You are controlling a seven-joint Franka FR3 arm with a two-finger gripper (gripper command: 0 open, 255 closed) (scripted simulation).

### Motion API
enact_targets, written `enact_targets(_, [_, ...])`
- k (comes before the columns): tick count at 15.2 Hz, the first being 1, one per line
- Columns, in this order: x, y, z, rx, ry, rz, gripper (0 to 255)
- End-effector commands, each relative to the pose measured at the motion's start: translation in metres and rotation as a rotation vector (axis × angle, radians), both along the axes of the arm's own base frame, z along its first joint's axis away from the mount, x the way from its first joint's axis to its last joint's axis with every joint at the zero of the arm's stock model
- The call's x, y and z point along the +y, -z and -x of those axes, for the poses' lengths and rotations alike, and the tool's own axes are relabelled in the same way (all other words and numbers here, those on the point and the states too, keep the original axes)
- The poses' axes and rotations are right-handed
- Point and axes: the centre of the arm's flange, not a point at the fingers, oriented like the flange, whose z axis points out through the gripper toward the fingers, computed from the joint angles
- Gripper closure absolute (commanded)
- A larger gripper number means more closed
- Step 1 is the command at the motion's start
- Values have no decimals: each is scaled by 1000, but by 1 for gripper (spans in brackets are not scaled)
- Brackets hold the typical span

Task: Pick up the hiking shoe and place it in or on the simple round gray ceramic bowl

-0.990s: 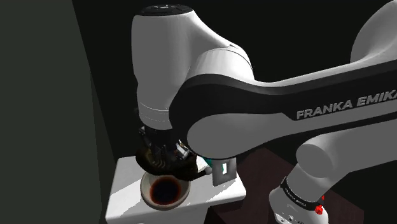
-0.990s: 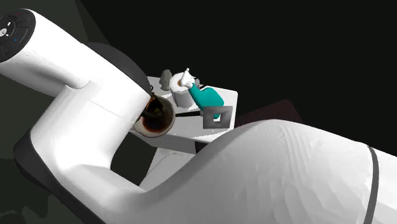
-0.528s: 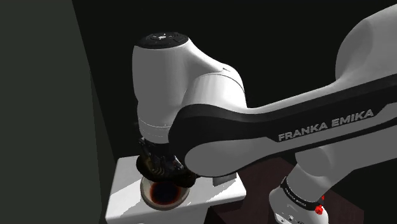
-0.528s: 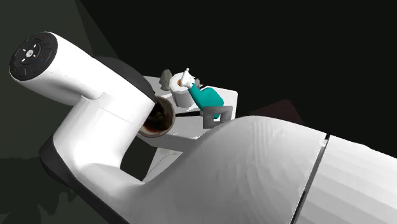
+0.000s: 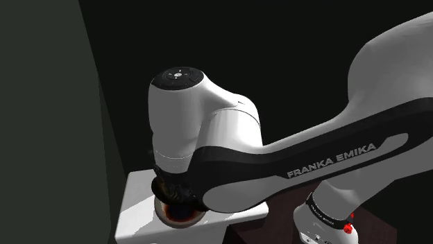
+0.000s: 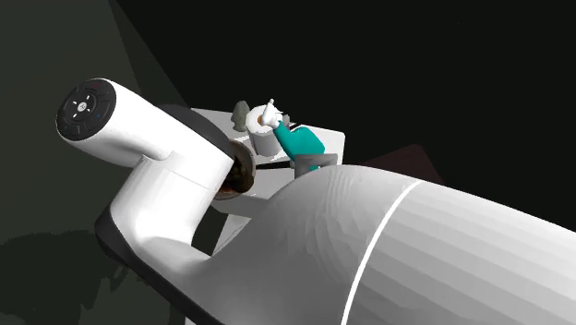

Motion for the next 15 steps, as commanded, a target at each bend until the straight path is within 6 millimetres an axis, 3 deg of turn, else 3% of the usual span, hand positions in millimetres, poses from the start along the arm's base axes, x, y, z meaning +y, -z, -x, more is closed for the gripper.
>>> enact_targets(1, [0, 5, 0, -1, 0, 0, 255])
enact_targets(7, [0, 5, 0, -1, 0, 0, 255])
enact_targets(8, [-1, 5, 0, -1, 0, 0, 0])
enact_targets(13, [0, 5, 0, -1, 0, 0, 0])
enact_targets(15, [1, -22, 3, -1, 0, 0, 0])
